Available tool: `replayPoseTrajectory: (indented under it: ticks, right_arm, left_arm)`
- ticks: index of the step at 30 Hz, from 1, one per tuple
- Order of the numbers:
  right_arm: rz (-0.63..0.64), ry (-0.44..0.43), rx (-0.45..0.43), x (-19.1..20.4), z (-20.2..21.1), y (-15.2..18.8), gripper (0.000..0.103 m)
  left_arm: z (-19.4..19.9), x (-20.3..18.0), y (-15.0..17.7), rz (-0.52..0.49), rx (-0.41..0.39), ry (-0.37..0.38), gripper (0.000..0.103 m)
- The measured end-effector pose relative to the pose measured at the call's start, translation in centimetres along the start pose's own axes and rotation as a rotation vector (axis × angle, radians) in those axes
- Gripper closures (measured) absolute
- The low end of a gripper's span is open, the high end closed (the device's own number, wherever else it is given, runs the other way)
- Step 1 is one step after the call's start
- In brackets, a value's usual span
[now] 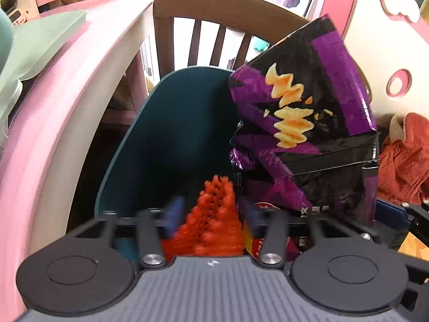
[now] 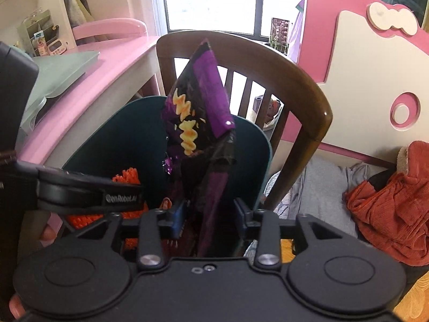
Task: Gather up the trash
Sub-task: 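Open both tools to drop the items into the wastebasket, then lower both tools back down to the trash pile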
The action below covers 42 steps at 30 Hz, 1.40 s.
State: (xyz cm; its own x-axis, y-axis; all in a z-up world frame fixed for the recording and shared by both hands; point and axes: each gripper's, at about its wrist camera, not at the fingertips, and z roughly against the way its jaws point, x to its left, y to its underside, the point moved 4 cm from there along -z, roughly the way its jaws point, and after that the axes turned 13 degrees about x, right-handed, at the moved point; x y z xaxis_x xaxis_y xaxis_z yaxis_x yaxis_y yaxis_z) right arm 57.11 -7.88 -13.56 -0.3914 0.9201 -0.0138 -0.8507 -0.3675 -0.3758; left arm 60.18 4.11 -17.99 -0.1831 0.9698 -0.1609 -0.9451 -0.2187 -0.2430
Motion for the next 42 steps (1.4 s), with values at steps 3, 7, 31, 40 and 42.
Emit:
replayPoseTrajectory:
  ticks: [3,7,31,40,42]
  right_arm:
    - [0.027,-0.016,-0.015,0.1,1.2,0.8,0.052]
    - [0.065,-0.031,-0.031,0.6,2.8,2.2,0.048]
    - [0.095,-0.159,-0.071,4.2,7.1,13.3,0.037]
    - [0.067,-0.217,-0.025,5.6,4.4,19.0,0.02]
    - [0.047,-0.245,-0.007,5.7,3.5,20.0,0.017]
  left_arm:
    - [0.8,-0.1,0.3,-0.007,-0.027,0.016,0.038]
    - [2.2,-0.1,1.0,-0.023,-0.047,0.033,0.038]
    - [8.3,4.6,14.2,-0.085,-0.118,0.016,0.031]
    - [5.4,6.5,19.4,-0.077,-0.075,-0.019,0.024]
    - [4.2,7.0,20.6,-0.072,-0.054,-0.025,0.024]
